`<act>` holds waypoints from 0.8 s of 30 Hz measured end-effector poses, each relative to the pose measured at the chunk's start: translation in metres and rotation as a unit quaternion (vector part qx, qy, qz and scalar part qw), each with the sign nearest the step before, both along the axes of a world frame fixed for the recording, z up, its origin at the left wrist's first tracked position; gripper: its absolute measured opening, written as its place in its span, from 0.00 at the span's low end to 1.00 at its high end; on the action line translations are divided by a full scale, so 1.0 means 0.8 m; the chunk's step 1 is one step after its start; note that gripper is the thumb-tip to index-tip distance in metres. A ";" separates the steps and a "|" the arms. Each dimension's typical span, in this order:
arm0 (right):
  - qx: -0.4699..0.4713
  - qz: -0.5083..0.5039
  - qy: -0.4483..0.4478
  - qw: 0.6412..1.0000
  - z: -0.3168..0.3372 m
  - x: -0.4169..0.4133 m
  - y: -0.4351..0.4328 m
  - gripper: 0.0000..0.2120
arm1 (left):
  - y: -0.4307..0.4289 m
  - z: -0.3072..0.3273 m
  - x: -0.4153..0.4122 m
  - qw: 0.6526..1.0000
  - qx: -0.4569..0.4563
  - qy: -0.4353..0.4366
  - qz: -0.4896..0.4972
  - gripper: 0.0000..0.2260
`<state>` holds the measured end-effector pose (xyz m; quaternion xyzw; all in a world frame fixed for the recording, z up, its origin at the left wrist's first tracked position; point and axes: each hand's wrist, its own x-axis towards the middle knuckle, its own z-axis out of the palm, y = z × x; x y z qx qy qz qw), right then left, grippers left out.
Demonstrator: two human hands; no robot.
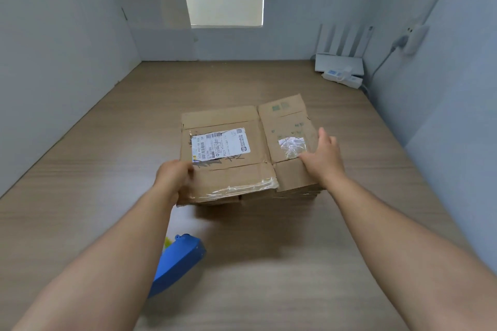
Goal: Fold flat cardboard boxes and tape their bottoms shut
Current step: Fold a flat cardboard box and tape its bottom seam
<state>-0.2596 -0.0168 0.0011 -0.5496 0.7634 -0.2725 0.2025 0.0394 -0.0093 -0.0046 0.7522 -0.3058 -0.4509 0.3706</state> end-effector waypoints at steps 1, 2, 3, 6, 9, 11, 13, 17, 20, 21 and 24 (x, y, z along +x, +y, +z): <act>-0.009 -0.014 -0.027 0.999 0.003 0.001 0.006 0.33 | 0.006 0.003 0.001 1.000 -0.013 0.020 -0.001 0.03; -0.017 -0.031 -0.056 0.998 0.006 0.002 0.015 0.31 | 0.013 0.006 0.004 0.999 -0.026 0.045 -0.001 0.05; -0.026 -0.053 -0.089 0.994 0.009 0.003 0.026 0.27 | 0.023 0.011 0.007 0.997 -0.037 0.069 -0.005 0.08; -0.061 -0.117 -0.230 0.964 0.015 0.003 0.058 0.14 | 0.051 0.018 0.014 0.991 -0.069 0.106 -0.033 0.14; -0.109 -0.135 -0.358 0.918 0.023 0.009 0.093 0.16 | 0.081 0.023 0.013 0.988 -0.100 0.087 -0.080 0.21; -0.128 -0.137 -0.392 0.901 0.028 0.016 0.116 0.27 | 0.102 0.026 0.009 0.985 -0.110 0.077 -0.111 0.19; -0.125 -0.145 -0.393 0.900 0.032 0.022 0.141 0.36 | 0.123 0.031 0.003 0.973 -0.144 0.109 -0.141 0.14; -0.129 -0.188 -0.416 0.880 0.032 0.013 0.184 0.42 | 0.160 0.051 -0.008 0.949 -0.181 0.182 -0.181 0.19; -0.112 -0.137 -0.433 0.884 0.040 0.007 0.205 0.26 | 0.175 0.058 -0.019 0.944 -0.188 0.182 -0.203 0.30; -0.094 -0.113 -0.429 0.892 0.045 0.008 0.208 0.21 | 0.181 0.060 -0.025 0.944 -0.186 0.167 -0.216 0.34; -0.026 -0.067 -0.444 0.893 0.047 0.006 0.207 0.34 | 0.199 0.060 -0.046 0.951 -0.126 0.116 -0.259 0.41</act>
